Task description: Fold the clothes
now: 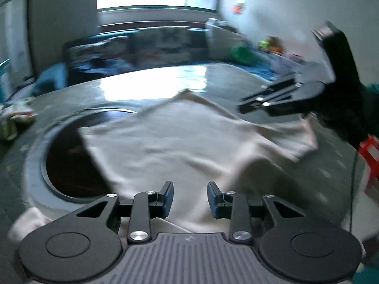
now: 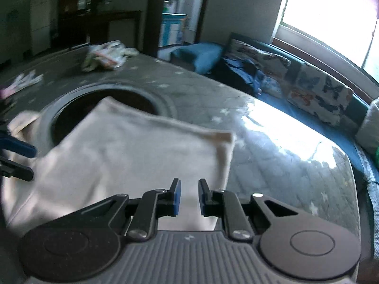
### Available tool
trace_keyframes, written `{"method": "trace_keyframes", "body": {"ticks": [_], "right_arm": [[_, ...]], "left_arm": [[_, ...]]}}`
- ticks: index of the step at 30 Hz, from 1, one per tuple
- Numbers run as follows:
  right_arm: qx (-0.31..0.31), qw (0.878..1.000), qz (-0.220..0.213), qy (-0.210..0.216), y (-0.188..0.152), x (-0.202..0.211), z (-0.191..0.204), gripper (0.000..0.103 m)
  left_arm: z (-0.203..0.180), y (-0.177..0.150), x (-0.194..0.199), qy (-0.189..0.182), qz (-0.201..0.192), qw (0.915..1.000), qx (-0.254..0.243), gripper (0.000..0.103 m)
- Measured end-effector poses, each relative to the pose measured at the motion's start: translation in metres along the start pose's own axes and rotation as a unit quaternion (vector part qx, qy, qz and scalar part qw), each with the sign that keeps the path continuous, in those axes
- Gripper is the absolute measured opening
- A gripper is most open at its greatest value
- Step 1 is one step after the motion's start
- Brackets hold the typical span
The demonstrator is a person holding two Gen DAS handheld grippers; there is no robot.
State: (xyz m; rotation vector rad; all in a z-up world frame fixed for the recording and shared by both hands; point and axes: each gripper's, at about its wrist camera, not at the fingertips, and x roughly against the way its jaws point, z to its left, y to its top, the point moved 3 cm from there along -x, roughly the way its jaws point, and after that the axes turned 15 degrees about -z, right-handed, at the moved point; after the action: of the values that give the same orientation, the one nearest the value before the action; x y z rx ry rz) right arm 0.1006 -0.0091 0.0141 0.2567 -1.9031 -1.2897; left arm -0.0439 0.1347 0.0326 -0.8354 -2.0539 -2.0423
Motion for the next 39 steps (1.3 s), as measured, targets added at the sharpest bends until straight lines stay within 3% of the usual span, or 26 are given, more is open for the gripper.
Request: {"method": "trace_keyframes", "body": {"ticks": [5,9,19,29,34,37,39], "right_arm": [[0.017,0.999,-0.012,0.038,-0.015,0.056,0.032,0.014],[0.044,0.996,-0.012,0.081,-0.033,0.083,0.06,0.014],[0.103,0.988,0.004,0.116,-0.058,0.068,0.1,0.014],[0.114,0.988,0.011,0.108,-0.07,0.05,0.108,0.017],[0.114,0.988,0.005,0.1,-0.07,0.051,0.106,0.006],[0.112,0.989,0.0,0.101,-0.066,0.057,0.104,0.004],[0.11,0.989,-0.004,0.102,-0.062,0.064,0.101,0.004]], "left_arm": [[-0.046,-0.019,0.004,-0.055,0.015,0.9968,-0.055,0.034],[-0.066,-0.027,-0.002,-0.064,0.015,0.9935,-0.093,0.039],[-0.069,-0.041,-0.021,-0.047,0.018,0.99,-0.132,0.042],[-0.077,-0.041,-0.025,-0.042,0.01,0.9886,-0.144,0.043],[-0.085,-0.041,-0.025,-0.035,0.001,0.9862,-0.162,0.043],[-0.084,-0.04,-0.028,-0.035,0.001,0.9861,-0.163,0.042],[-0.082,-0.041,-0.029,-0.037,0.003,0.9858,-0.164,0.036]]}}
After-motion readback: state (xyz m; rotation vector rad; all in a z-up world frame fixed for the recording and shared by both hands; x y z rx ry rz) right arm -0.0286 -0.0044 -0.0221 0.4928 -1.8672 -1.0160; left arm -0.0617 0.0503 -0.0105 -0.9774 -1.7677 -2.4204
